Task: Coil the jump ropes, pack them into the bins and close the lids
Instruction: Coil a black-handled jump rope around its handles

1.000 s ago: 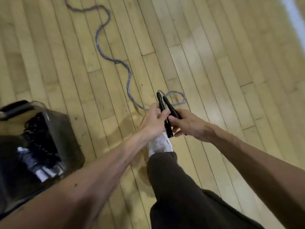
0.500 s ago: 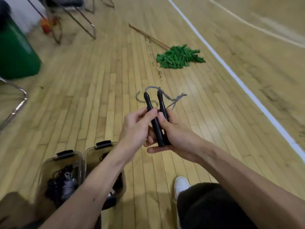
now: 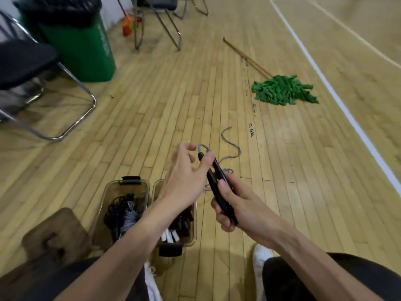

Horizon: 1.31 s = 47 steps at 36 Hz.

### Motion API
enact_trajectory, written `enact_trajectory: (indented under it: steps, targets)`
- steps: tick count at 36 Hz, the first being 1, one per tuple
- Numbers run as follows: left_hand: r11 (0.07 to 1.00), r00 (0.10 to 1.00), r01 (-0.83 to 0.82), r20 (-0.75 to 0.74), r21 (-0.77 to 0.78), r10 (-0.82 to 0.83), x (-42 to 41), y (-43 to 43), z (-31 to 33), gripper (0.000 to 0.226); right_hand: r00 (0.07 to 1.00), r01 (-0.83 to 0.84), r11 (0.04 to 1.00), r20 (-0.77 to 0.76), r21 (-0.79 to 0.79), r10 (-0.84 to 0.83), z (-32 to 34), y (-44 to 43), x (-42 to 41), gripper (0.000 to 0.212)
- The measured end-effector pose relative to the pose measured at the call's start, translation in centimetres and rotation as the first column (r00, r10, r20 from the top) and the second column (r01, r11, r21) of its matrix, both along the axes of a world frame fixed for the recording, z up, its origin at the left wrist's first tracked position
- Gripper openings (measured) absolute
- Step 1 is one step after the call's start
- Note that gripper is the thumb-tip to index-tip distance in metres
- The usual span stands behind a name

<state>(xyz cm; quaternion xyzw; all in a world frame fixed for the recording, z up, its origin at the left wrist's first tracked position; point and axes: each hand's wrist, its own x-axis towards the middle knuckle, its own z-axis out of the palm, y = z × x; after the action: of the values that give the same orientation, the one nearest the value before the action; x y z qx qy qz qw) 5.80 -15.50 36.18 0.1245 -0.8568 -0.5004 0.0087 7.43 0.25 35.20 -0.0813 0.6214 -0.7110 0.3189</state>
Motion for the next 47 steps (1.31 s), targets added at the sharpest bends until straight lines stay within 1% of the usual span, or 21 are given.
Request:
enact_trajectory:
  steps: [2, 4, 5, 7, 8, 10, 12, 15, 18, 22, 24, 27, 29, 30, 33, 35, 39, 41, 44, 46, 47]
  targets:
    - [1.000, 0.995, 0.016, -0.096, 0.025, -0.013, -0.6, -0.6, 0.1, 0.043, 0.999, -0.046, 0.999, 0.008, -0.025, 0.046, 0.3, 0.0, -0.1, 0.031]
    - [0.994, 0.979, 0.105, -0.174, -0.042, -0.110, -0.8, -1.1, 0.5, 0.040, 0.995, -0.101, 0.994, 0.014, -0.044, 0.102, 0.7, 0.2, -0.3, 0.035]
    - [0.985, 0.971, 0.155, -0.173, -0.073, -0.165, -0.8, -1.3, 0.5, 0.035, 0.991, -0.134, 0.990, 0.022, -0.051, 0.135, 0.8, 0.3, -0.4, 0.037]
    - [0.969, 0.960, 0.239, -0.136, -0.069, -0.246, -0.8, -1.4, 0.8, 0.022, 0.977, -0.202, 0.978, 0.051, -0.058, 0.205, 0.9, 0.6, -0.5, 0.039]
    - [0.961, 0.951, 0.270, -0.138, -0.060, -0.276, -0.8, -1.4, 0.8, 0.020, 0.970, -0.230, 0.971, 0.072, -0.058, 0.234, 0.9, 0.7, -0.5, 0.041]
    - [0.950, 0.937, 0.310, -0.154, -0.043, -0.313, -0.9, -1.4, 0.8, 0.026, 0.951, -0.278, 0.958, 0.120, -0.069, 0.285, 0.8, 1.1, -0.5, 0.046]
    - [0.944, 0.932, 0.330, -0.156, -0.006, -0.327, -0.9, -1.3, 0.7, 0.032, 0.934, -0.303, 0.949, 0.169, -0.090, 0.314, 0.9, 1.4, -0.4, 0.046]
    - [0.947, 0.931, 0.320, -0.172, -0.037, -0.322, -0.9, -1.0, 0.5, 0.034, 0.921, -0.298, 0.948, 0.225, -0.114, 0.317, 1.2, 1.5, -0.3, 0.040]
    - [0.945, 0.931, 0.326, -0.170, -0.016, -0.324, -1.0, -0.4, 0.5, 0.034, 0.899, -0.281, 0.950, 0.309, -0.138, 0.311, 1.4, 1.5, -0.3, 0.045]
    - [0.930, 0.910, 0.367, -0.200, -0.015, -0.362, -1.1, -0.2, 0.8, 0.037, 0.886, -0.315, 0.949, 0.351, -0.022, 0.303, 1.6, 1.5, -0.4, 0.033]
    - [0.919, 0.897, 0.392, -0.202, -0.044, -0.392, -1.1, -0.5, 0.9, 0.038, 0.875, -0.367, 0.930, 0.349, 0.026, 0.336, 1.5, 1.4, -0.4, 0.030]
    - [0.890, 0.869, 0.430, -0.198, -0.152, -0.453, -1.0, -1.1, 1.0, 0.035, 0.847, -0.418, 0.909, 0.367, 0.009, 0.385, 1.4, 1.5, -0.2, 0.026]
    - [0.881, 0.859, 0.428, -0.212, -0.200, -0.466, -0.9, -1.7, 1.0, 0.041, 0.844, -0.397, 0.918, 0.386, -0.019, 0.373, 1.4, 1.7, -0.1, 0.026]
    - [0.885, 0.859, 0.425, -0.223, -0.190, -0.461, -0.9, -1.9, 0.9, 0.049, 0.848, -0.376, 0.926, 0.390, -0.035, 0.359, 1.4, 1.8, 0.0, 0.026]
    - [0.902, 0.876, 0.431, -0.223, -0.032, -0.427, -0.8, -2.3, 0.7, 0.067, 0.856, -0.340, 0.937, 0.384, -0.084, 0.346, 1.7, 2.2, 0.0, 0.026]
    - [0.903, 0.901, 0.412, -0.205, 0.121, -0.383, -0.8, -2.2, 0.6, 0.070, 0.851, -0.337, 0.933, 0.383, -0.125, 0.359, 1.8, 2.4, 0.0, 0.026]
    - [0.875, 0.932, 0.359, -0.165, 0.326, -0.321, -0.8, -1.2, 0.5, 0.077, 0.837, -0.326, 0.919, 0.383, -0.223, 0.390, 1.8, 2.4, 0.1, 0.026]
    - [0.825, 0.943, 0.331, -0.140, 0.458, -0.300, -0.5, -0.6, 0.3, 0.076, 0.846, -0.324, 0.913, 0.356, -0.247, 0.396, 1.8, 2.3, 0.0, 0.026]
    - [0.673, 0.960, 0.254, -0.096, 0.694, -0.263, 0.2, 0.4, -0.1, 0.074, 0.874, -0.301, 0.922, 0.318, -0.242, 0.369, 1.9, 2.1, -0.2, 0.030]
    - [0.591, 0.958, 0.231, -0.075, 0.773, -0.277, 0.8, 1.1, -0.4, 0.071, 0.901, -0.262, 0.941, 0.295, -0.212, 0.317, 2.0, 2.0, -0.6, 0.033]
    - [0.576, 0.952, 0.237, -0.068, 0.783, -0.300, 1.0, 1.3, -0.6, 0.070, 0.918, -0.232, 0.954, 0.281, -0.191, 0.280, 2.0, 2.0, -0.8, 0.034]
